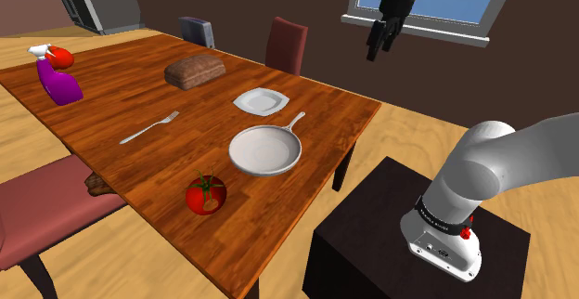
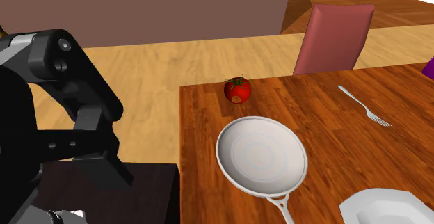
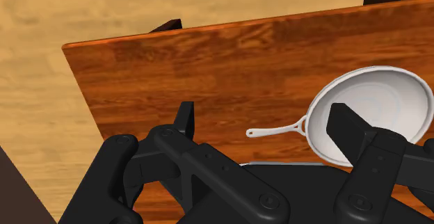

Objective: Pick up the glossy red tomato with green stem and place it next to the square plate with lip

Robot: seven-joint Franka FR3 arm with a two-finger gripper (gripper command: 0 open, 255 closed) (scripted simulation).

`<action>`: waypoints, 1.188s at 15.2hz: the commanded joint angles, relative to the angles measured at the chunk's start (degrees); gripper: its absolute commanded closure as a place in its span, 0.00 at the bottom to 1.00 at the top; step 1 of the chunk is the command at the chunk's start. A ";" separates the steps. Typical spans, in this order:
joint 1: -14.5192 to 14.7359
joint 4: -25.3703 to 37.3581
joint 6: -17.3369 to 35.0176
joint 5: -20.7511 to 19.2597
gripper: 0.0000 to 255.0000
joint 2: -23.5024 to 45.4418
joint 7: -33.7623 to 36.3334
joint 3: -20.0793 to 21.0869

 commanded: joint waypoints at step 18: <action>7.47 -5.03 16.55 10.67 0.00 10.78 18.27 17.13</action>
